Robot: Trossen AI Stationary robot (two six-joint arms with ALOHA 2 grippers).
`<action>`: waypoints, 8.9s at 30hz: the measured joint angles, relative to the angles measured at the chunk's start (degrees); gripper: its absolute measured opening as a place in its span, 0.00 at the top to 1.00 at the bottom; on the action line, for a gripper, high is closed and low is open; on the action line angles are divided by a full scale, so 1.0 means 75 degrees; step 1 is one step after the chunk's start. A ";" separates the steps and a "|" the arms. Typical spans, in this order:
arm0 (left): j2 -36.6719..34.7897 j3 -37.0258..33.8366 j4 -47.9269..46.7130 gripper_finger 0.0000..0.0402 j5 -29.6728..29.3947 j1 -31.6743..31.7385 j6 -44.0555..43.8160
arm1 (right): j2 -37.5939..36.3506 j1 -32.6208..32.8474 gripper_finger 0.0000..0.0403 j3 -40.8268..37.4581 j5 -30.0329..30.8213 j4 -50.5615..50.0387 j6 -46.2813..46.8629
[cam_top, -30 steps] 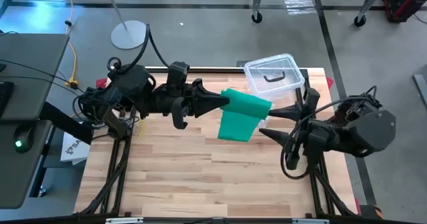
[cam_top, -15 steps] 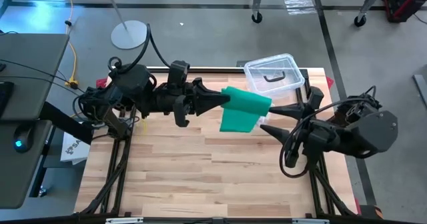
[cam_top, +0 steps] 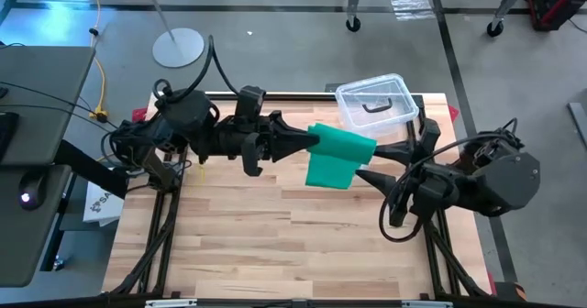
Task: Roll bandage
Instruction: Roll the green bandage
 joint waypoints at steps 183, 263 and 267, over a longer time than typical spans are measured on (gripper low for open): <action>0.0408 0.0033 -0.0797 0.97 0.0861 -0.0354 0.6078 | -0.0460 -0.0426 0.60 -0.0026 -0.2073 -0.0572 0.7974; 0.0230 0.0020 -0.1305 0.97 0.0112 -0.0989 0.6599 | -0.0122 -0.0476 0.68 -0.0013 -0.1922 -0.0508 0.7866; 0.0242 0.0012 -0.1061 0.93 -0.0064 -0.1002 0.5964 | -0.0122 -0.0504 0.91 -0.0003 -0.2045 -0.0488 0.6670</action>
